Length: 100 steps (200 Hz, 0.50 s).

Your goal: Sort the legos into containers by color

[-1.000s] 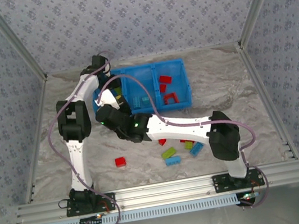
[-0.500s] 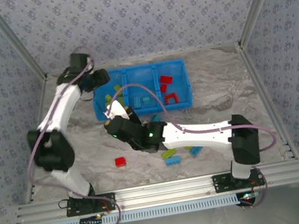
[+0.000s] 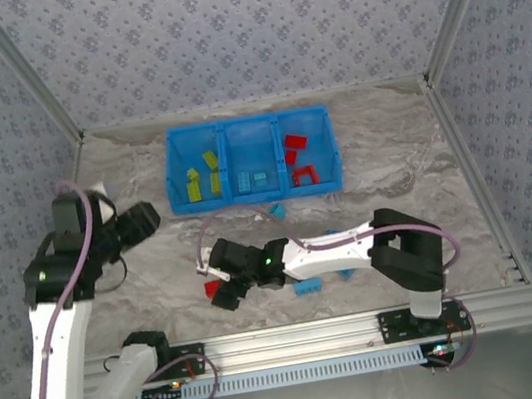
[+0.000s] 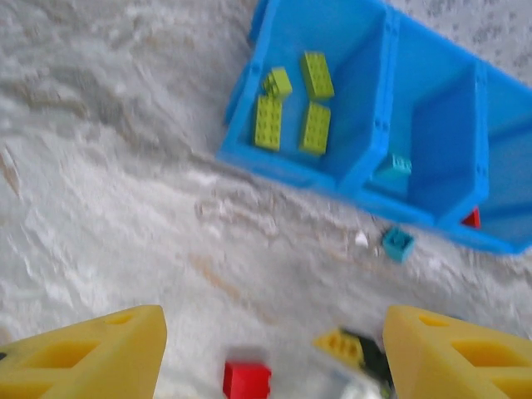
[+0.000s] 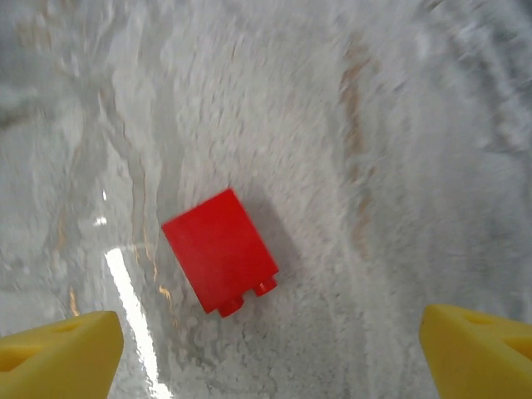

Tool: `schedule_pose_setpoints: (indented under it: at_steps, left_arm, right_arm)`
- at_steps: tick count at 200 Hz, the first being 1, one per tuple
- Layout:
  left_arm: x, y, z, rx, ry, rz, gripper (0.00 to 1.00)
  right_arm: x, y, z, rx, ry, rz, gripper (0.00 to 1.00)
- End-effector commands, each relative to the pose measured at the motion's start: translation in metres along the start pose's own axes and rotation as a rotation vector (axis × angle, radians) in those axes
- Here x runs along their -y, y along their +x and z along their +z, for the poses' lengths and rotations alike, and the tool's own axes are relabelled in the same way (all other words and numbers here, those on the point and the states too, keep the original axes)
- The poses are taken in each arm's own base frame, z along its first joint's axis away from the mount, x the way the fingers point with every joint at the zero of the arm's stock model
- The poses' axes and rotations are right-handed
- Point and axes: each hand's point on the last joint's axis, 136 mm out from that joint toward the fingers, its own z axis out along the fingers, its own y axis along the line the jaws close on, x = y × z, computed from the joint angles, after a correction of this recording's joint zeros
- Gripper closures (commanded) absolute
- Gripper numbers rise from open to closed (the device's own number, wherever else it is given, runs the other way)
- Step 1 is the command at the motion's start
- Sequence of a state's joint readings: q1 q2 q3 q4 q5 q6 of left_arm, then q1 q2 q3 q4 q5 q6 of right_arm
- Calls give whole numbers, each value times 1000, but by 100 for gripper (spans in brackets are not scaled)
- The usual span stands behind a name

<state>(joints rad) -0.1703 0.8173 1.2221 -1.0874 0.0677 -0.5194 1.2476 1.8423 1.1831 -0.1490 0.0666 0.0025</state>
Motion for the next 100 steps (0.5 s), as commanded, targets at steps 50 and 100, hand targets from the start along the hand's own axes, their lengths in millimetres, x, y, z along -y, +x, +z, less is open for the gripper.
schedule_pose_setpoints:
  at_steps: [50, 100]
  left_arm:
    - [28, 71, -30, -166, 301, -52, 30]
    - [33, 77, -50, -189, 334, -24, 30]
  right_arm:
    - [-3, 6, 37, -98, -110, -126, 5]
    - [-8, 7, 51, -123, -129, -131, 27]
